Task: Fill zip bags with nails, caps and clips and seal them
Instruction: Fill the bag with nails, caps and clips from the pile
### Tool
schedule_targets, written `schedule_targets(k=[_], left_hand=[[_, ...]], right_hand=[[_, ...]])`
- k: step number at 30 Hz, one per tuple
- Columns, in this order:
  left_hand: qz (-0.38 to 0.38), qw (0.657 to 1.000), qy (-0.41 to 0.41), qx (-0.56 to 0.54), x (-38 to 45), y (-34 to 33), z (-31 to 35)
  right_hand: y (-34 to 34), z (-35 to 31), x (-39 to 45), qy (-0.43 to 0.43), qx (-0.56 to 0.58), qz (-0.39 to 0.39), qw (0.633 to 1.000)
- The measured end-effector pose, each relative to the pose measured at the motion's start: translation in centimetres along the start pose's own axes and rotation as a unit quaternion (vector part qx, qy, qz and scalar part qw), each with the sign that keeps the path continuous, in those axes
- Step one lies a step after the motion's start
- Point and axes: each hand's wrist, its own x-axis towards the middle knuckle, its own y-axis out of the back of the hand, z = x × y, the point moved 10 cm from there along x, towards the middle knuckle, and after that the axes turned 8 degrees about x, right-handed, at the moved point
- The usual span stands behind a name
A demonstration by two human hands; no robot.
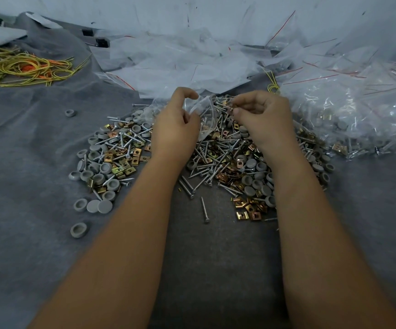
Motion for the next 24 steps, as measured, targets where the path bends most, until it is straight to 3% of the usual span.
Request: schedule_targets(k=[5, 10, 14, 19, 24], left_hand=[[0.038, 0.999, 0.027, -0.013, 0.2, 0.8, -1.0], [0.044, 0.997, 0.048, -0.037, 0.4, 0.8, -1.4], [0.038, 0.997, 0.051, -0.035, 0.4, 0.6, -1.3], [0.032, 0.998, 0.049, -0.027, 0.3, 0.4, -1.1], [0.026, 0.998, 0.052, -0.026, 0.3, 0.2, -1.0]], right_hand=[[3.4, 1.4, 0.3, -0.027, -0.13, 0.086, 0.987], [1.8, 0.3, 0.7, 0.025, -0.395, 0.049, 0.917], [-0.9, 1.0, 0.9, 0.016, -0.467, -0.021, 0.884], [-1.6, 2.3, 1.1, -0.027, -0.523, -0.031, 0.851], [-1.7, 2.7, 1.2, -0.052, -0.511, -0.018, 0.858]])
